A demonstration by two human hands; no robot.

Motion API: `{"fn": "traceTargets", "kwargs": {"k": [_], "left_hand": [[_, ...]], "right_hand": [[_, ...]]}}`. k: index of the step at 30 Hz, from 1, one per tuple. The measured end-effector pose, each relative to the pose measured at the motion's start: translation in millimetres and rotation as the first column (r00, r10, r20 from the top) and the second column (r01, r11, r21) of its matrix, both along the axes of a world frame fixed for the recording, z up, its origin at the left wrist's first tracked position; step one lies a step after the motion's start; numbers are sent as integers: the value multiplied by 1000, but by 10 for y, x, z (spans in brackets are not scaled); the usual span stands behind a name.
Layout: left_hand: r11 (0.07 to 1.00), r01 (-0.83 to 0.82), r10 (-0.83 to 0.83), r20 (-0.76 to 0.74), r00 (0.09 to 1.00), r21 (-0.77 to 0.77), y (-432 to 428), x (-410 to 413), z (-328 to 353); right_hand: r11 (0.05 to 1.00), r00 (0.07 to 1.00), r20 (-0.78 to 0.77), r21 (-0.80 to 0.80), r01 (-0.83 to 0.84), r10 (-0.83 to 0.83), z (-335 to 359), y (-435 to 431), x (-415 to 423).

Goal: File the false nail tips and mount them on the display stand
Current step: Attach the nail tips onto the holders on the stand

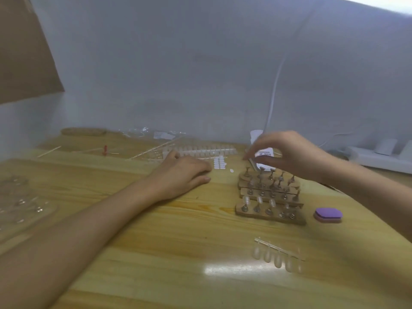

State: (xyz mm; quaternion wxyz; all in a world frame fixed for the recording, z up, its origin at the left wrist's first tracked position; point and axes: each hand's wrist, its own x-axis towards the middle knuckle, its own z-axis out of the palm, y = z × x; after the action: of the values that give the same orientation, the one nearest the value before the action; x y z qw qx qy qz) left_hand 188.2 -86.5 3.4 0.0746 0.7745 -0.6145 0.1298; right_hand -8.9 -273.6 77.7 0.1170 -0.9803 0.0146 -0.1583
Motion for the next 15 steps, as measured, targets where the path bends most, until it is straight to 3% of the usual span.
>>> {"fn": "traceTargets", "kwargs": {"k": [6, 11, 15], "left_hand": [[996, 17, -22, -58, 998, -91, 39, -5, -56], [992, 14, -27, -100, 995, -125, 36, 10, -91], [979, -34, -9, -213, 977, -199, 3, 20, -33]], "right_hand": [[974, 978, -203, -208, -86, 43, -226, 8, 851], [971, 983, -111, -174, -166, 148, -338, -68, 908], [976, 986, -101, -162, -145, 130, -378, -106, 894]]}}
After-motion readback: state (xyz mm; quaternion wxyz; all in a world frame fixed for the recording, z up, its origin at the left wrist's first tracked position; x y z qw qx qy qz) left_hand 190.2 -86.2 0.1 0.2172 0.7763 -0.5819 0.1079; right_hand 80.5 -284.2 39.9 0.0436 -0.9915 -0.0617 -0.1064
